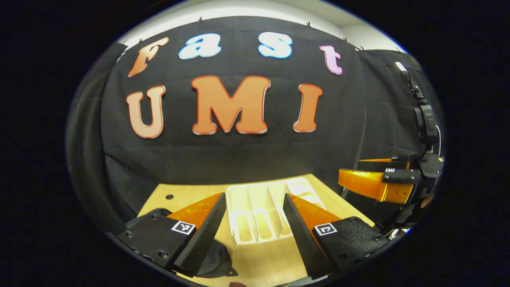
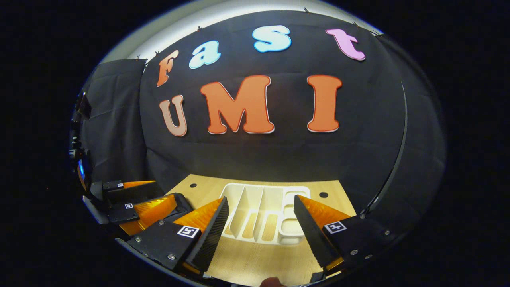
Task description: Open the schoolbag, grab two books from the bookshelf and put them into the schoolbag.
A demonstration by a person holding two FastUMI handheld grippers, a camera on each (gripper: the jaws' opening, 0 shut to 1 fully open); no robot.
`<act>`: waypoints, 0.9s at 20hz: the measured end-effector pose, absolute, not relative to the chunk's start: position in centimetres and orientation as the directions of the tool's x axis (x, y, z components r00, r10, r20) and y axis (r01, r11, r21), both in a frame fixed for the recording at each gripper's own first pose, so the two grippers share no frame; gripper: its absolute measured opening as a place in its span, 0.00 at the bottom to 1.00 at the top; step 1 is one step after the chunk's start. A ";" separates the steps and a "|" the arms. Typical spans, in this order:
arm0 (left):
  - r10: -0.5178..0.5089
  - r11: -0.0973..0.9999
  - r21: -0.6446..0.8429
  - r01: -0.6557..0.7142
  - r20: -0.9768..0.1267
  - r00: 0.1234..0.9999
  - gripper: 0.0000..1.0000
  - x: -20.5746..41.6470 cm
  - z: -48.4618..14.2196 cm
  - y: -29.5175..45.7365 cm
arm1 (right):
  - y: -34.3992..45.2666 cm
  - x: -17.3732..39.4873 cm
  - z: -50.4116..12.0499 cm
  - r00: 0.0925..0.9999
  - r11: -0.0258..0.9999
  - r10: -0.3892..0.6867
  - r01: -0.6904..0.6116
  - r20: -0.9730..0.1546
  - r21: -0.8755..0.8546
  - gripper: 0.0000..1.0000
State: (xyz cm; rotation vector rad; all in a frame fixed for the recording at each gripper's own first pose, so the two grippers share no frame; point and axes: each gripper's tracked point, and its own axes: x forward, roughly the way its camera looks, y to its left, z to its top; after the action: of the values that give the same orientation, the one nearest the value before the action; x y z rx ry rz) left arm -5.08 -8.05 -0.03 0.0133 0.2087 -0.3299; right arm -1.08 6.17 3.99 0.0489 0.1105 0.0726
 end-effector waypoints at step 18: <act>-0.236 0.970 -0.040 0.239 0.072 0.969 0.95 -4.4 1.8 -3.2 | 9.6 0.4 5.1 0.992 1.000 -0.006 0.007 0.130 -0.003 0.97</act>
State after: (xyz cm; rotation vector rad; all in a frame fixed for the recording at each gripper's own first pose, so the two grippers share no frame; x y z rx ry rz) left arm -4.45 -3.15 1.83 -0.0487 -0.0668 -0.2398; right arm 0.37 9.61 5.13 -0.0037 -0.1301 -0.0065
